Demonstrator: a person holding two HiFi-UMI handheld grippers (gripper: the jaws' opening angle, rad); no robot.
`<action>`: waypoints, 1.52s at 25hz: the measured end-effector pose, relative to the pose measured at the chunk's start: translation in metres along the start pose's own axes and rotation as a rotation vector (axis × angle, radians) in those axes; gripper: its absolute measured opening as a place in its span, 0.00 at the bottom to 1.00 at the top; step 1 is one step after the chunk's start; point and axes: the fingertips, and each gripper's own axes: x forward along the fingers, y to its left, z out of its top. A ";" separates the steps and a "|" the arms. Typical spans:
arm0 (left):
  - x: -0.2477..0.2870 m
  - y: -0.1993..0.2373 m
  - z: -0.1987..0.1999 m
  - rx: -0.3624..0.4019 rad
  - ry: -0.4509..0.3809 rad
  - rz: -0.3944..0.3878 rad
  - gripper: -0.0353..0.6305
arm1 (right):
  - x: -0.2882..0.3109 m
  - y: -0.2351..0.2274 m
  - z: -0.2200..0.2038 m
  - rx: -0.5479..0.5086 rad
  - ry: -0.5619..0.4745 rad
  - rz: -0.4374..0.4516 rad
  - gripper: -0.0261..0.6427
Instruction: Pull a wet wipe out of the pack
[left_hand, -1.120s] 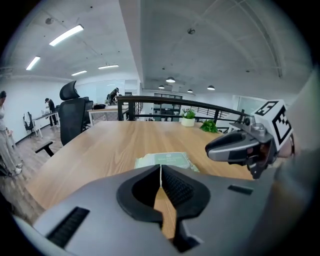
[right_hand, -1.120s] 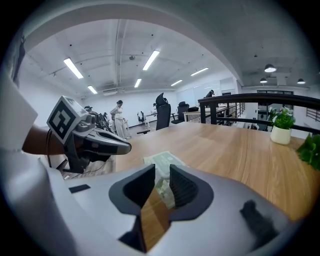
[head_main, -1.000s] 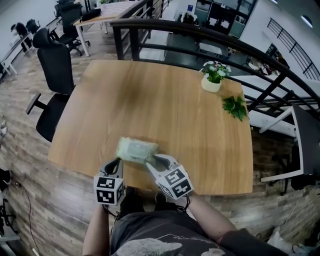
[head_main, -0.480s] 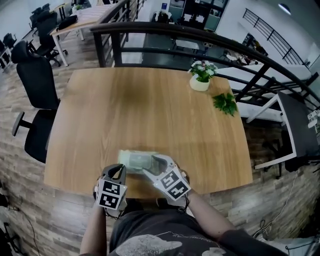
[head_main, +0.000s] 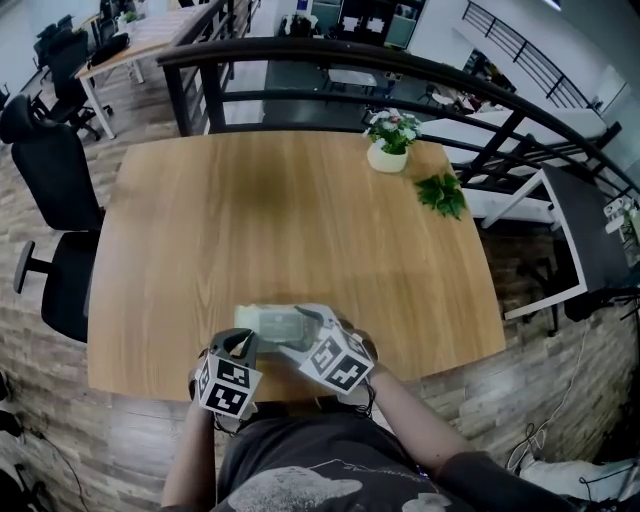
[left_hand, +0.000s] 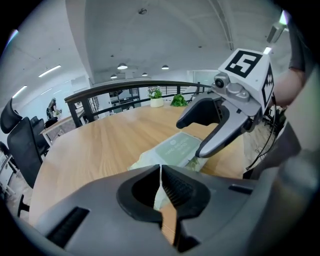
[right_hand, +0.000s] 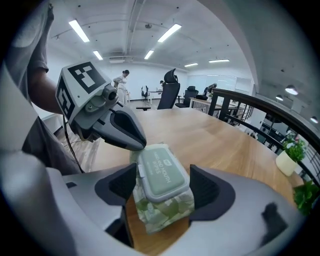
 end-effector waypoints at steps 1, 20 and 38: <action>0.001 0.000 0.000 0.002 0.004 0.000 0.08 | 0.001 0.001 0.000 -0.002 0.005 0.006 0.50; 0.012 0.000 -0.005 -0.034 0.048 -0.112 0.07 | 0.020 0.008 -0.002 -0.222 0.116 0.029 0.50; 0.011 0.001 -0.005 -0.019 0.033 -0.105 0.07 | 0.018 0.016 0.002 -0.128 0.101 0.166 0.31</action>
